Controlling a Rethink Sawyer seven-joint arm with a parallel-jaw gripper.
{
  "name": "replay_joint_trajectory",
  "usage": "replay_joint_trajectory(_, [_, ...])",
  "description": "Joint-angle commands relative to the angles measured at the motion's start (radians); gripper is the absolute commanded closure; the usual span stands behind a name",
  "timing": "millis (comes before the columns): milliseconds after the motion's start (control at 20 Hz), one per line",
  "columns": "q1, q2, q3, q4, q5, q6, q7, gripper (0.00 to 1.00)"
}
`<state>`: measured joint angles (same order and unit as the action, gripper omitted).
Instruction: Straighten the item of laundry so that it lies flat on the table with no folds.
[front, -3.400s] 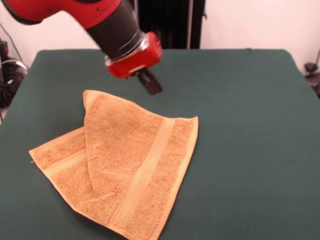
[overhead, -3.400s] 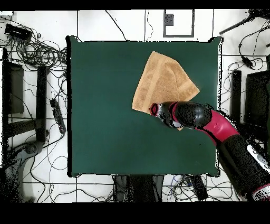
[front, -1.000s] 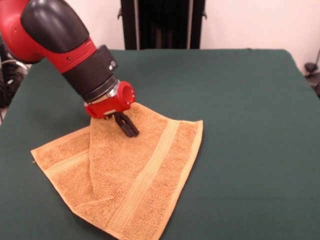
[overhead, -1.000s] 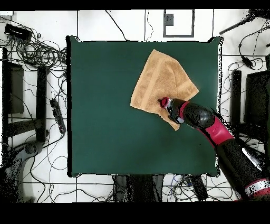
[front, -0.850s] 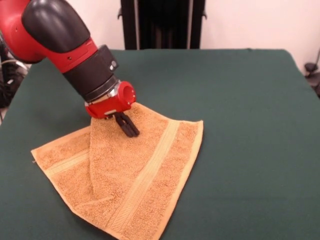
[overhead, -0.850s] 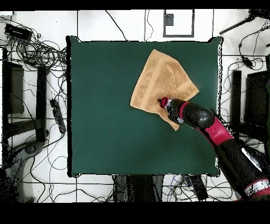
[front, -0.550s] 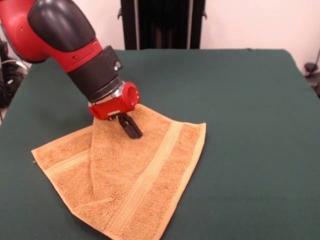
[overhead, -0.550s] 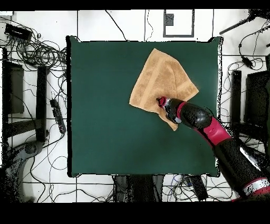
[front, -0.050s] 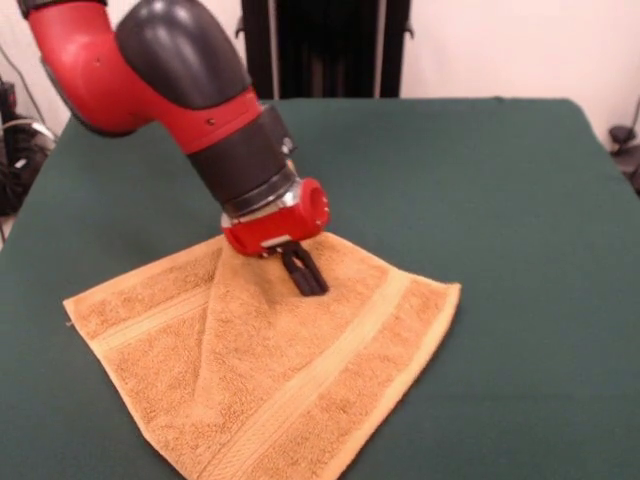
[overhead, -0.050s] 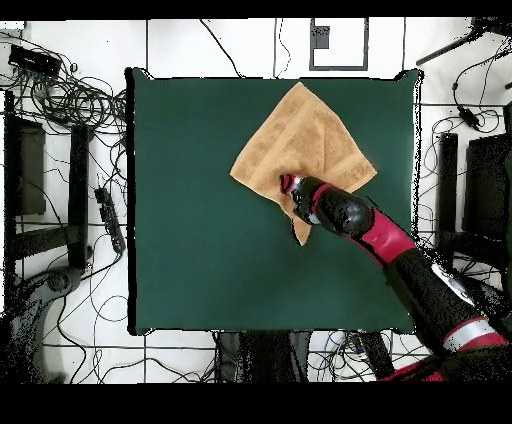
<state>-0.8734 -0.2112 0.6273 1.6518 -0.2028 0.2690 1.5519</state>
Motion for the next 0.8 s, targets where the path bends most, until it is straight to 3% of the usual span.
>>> replay_joint_trajectory(50, [0.155, 0.164, -0.005, 0.061, 0.026, -0.132, 0.231, 1.0])
replay_joint_trajectory(800, [0.213, 0.17, 0.021, 0.078, 0.138, -0.222, 0.258, 1.0])
